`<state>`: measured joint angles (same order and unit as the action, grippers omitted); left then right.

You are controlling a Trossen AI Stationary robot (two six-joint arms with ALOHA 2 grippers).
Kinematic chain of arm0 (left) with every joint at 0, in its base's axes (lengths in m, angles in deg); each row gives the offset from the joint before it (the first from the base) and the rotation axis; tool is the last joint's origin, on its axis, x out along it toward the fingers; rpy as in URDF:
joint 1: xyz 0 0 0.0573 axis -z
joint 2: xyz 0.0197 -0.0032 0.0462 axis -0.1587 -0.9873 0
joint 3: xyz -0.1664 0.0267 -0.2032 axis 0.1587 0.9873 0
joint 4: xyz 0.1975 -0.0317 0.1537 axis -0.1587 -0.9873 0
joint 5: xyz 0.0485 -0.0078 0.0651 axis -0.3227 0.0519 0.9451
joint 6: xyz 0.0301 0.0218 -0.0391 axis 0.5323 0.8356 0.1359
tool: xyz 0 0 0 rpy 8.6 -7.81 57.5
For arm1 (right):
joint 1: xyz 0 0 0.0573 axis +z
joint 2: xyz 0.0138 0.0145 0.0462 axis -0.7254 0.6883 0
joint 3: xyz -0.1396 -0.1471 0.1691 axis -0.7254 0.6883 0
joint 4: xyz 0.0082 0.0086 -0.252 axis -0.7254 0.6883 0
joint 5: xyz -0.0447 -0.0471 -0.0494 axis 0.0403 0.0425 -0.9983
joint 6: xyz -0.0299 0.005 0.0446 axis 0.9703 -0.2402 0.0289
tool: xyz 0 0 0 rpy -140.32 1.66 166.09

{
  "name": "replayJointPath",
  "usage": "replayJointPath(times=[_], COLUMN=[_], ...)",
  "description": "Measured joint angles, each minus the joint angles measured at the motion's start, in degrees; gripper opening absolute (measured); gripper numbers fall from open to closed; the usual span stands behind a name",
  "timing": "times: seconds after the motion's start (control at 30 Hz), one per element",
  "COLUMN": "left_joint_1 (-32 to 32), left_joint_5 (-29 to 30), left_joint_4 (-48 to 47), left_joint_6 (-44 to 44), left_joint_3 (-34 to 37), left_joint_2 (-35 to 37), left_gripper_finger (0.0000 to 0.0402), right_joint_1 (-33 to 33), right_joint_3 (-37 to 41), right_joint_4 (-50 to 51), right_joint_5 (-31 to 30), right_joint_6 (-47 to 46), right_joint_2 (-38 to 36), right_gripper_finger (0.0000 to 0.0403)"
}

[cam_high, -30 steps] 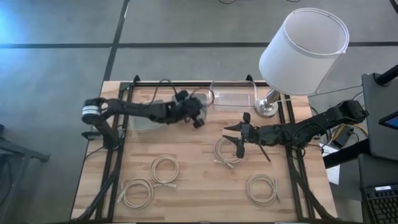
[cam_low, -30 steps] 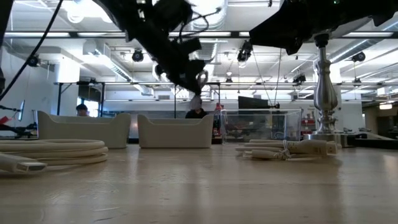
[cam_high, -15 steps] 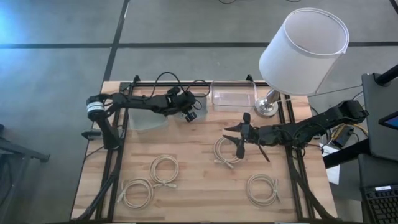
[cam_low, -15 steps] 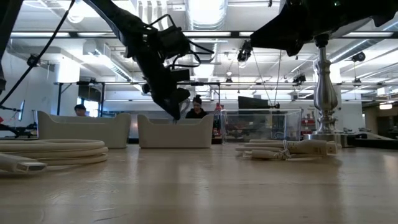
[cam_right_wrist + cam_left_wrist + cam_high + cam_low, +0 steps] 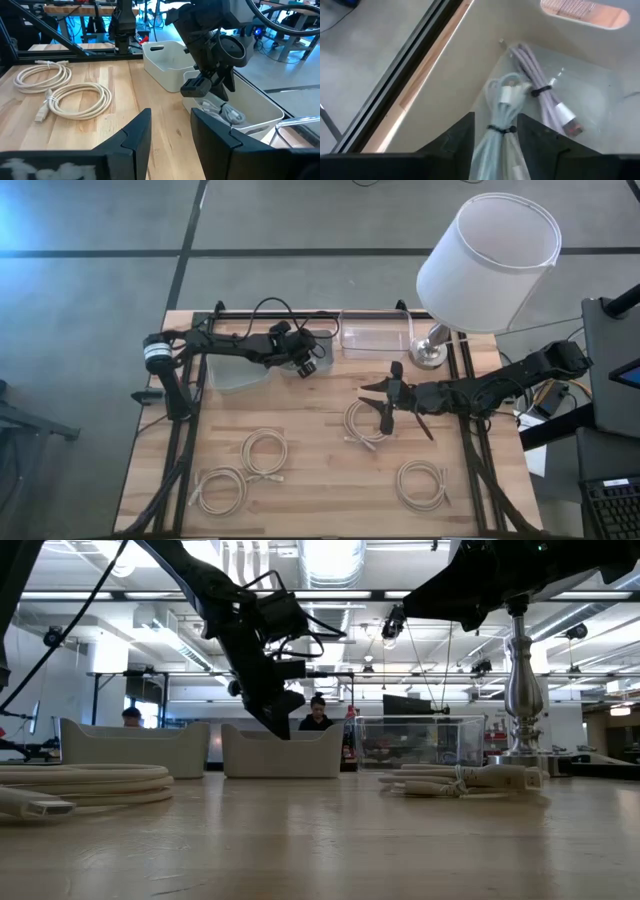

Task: Pick & Place USB Port
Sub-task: Put the light brown HDMI cable into the left gray bin

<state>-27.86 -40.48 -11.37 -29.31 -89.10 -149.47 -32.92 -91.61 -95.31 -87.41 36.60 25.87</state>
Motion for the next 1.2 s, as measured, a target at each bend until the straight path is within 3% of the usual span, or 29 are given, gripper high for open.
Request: replayJointPath(times=[0.27, 0.6, 0.9, 1.1, 1.2], left_joint_1=[4.13, 14.55, 25.39, 31.14, 32.80], left_joint_5=[-0.33, -0.33, -1.81, -2.02, -4.88], left_joint_4=[-5.70, -20.50, -24.29, -23.94, -23.92], left_joint_6=[0.95, 1.20, -12.44, -17.02, -16.79], left_joint_3=[-3.35, -9.63, -5.57, 0.11, 3.01], left_joint_2=[3.86, 15.26, 24.22, 23.67, 22.54], left_gripper_finger=[0.0165, 0.0165, 0.0165, 0.0165, 0.0165], right_joint_1=[-0.02, -0.02, 0.00, 0.00, 0.00], right_joint_3=[0.04, 0.07, 0.10, 0.15, 0.15], right_joint_4=[0.61, 5.18, 6.27, 6.27, 6.26], right_joint_5=[-0.01, 0.01, 0.03, 0.03, 0.03], right_joint_6=[-0.25, -4.96, -7.17, -8.80, -9.32], right_joint_2=[0.00, 0.00, -0.02, -0.02, -0.02], right_gripper_finger=[0.0123, 0.0134, 0.0124, 0.0118, 0.0121])
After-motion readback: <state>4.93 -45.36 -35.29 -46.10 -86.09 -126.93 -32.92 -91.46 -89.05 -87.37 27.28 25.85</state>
